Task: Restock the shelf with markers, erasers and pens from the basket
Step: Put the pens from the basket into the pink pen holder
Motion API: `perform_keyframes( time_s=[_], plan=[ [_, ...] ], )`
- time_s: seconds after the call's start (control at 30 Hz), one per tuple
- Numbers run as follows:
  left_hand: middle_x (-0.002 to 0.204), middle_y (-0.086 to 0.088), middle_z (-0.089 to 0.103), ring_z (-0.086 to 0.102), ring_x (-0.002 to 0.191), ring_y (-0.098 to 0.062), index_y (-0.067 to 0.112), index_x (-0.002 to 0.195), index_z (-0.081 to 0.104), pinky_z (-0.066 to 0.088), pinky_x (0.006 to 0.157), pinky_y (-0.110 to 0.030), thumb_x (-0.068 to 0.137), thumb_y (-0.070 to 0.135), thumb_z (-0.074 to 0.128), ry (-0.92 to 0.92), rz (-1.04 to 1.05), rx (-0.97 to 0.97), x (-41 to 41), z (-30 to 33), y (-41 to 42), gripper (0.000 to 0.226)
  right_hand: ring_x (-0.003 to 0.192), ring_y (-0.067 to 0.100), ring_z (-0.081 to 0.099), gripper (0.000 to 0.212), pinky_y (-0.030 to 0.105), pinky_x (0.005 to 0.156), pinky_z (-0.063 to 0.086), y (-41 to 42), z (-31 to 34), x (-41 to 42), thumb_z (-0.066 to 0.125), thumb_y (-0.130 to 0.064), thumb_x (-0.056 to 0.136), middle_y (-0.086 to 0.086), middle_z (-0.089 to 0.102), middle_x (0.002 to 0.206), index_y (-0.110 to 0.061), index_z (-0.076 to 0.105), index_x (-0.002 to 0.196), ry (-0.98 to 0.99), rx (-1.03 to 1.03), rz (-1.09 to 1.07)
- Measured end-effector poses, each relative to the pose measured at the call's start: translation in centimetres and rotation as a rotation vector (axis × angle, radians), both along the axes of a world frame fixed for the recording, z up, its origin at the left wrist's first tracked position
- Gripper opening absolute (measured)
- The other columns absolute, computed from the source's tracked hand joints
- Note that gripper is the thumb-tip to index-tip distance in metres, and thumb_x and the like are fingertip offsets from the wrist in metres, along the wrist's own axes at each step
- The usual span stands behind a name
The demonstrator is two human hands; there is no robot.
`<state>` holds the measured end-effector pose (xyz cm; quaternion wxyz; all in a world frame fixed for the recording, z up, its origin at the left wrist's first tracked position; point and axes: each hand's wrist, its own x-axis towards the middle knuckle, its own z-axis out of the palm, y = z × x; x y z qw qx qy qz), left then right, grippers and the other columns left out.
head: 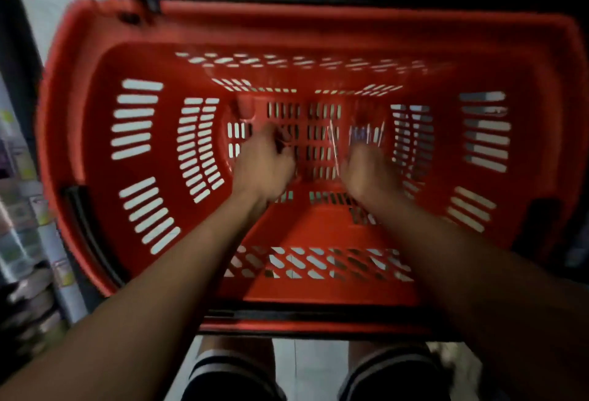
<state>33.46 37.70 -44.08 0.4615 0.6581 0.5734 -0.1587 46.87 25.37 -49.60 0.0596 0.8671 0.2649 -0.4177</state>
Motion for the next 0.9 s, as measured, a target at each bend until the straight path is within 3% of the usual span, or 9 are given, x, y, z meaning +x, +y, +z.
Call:
perform_keyframes(
  time_s=[0.17,0.27,0.33,0.47,0.57,0.63,0.7,0.77,0.9],
  plan=[
    [0.091,0.002,0.075,0.072,0.088,-0.024,0.020,0.102,0.066,0.058,0.082,-0.038,0.083,0.022,0.051,0.009,0.058,-0.085,-0.1,-4.6,-1.4,0.024,0.092,0.034,0.073,0.021,0.031,0.067,0.047,0.9,-4.5,-1.4,0.057,-0.024,0.101,0.014,0.074,0.094,-0.009,0.071,0.099,-0.162,0.013,0.098],
    [0.089,0.001,0.073,0.070,0.088,-0.025,0.021,0.096,0.065,0.057,0.084,-0.039,0.076,0.026,0.045,0.002,0.112,-0.119,0.0,-5.4,-2.1,0.029,0.096,0.035,0.073,0.023,0.037,0.076,0.056,1.3,-5.7,-2.0,0.056,-0.024,0.100,0.016,0.074,0.101,-0.008,0.073,0.105,-0.216,-0.001,0.072],
    [0.087,0.002,0.074,0.071,0.084,-0.024,0.020,0.095,0.065,0.058,0.081,-0.040,0.077,0.026,0.046,0.004,0.134,-0.136,0.1,-5.7,-2.2,0.027,0.093,0.035,0.073,0.024,0.035,0.070,0.053,1.4,-5.9,-2.2,0.057,-0.027,0.099,0.014,0.074,0.097,-0.009,0.073,0.102,-0.216,0.028,0.039],
    [0.072,-0.002,0.075,0.072,0.067,-0.022,0.015,0.092,0.068,0.056,0.065,-0.037,0.094,0.023,0.055,0.008,0.237,-0.171,0.5,-6.9,-1.8,0.016,0.083,0.029,0.071,0.023,0.027,0.062,0.040,1.6,-5.1,-3.2,0.062,-0.035,0.094,0.006,0.070,0.080,-0.014,0.073,0.093,0.007,0.207,-0.011],
    [0.088,-0.010,0.072,0.066,0.079,-0.021,0.003,0.104,0.069,0.052,0.077,-0.035,0.108,0.028,0.052,-0.083,0.272,-0.326,0.9,-7.5,-2.1,0.030,0.073,0.027,0.066,0.011,0.025,0.061,0.035,1.6,-3.9,-4.4,0.060,-0.028,0.082,0.005,0.069,0.075,-0.020,0.065,0.079,0.208,0.297,-0.063],
    [0.095,-0.014,0.071,0.064,0.088,-0.022,0.002,0.107,0.067,0.052,0.085,-0.038,0.111,0.024,0.047,-0.091,0.248,-0.333,1.0,-7.8,-2.3,0.030,0.059,0.016,0.058,0.010,0.022,0.055,0.032,1.3,-3.4,-4.9,0.050,-0.028,0.074,-0.003,0.061,0.062,-0.024,0.051,0.065,0.262,0.306,-0.149],
    [0.092,-0.020,0.070,0.064,0.086,-0.029,0.002,0.108,0.064,0.055,0.087,-0.049,0.112,0.022,0.043,-0.095,0.266,-0.308,1.0,-8.1,-2.4,0.030,0.060,0.010,0.057,0.013,0.020,0.052,0.032,0.7,-3.7,-4.7,0.057,-0.033,0.081,-0.009,0.063,0.064,-0.027,0.060,0.069,0.197,0.288,-0.248],
    [0.088,-0.021,0.070,0.067,0.082,-0.035,0.005,0.109,0.061,0.057,0.082,-0.056,0.113,0.025,0.039,-0.109,0.296,-0.292,1.0,-8.2,-2.4,0.030,0.063,0.007,0.054,0.010,0.015,0.051,0.029,0.0,-4.7,-3.7,0.064,-0.032,0.090,-0.011,0.063,0.073,-0.024,0.070,0.087,0.014,0.229,-0.297],
    [0.104,-0.015,0.075,0.071,0.096,-0.034,0.011,0.115,0.066,0.058,0.092,-0.051,0.112,0.034,0.039,-0.067,0.289,-0.250,0.9,-8.1,-2.3,0.035,0.075,0.018,0.065,0.026,0.024,0.059,0.042,-1.0,-6.5,-2.0,0.057,-0.040,0.101,0.002,0.068,0.086,-0.017,0.070,0.099,-0.157,0.034,-0.213]
  ],
)
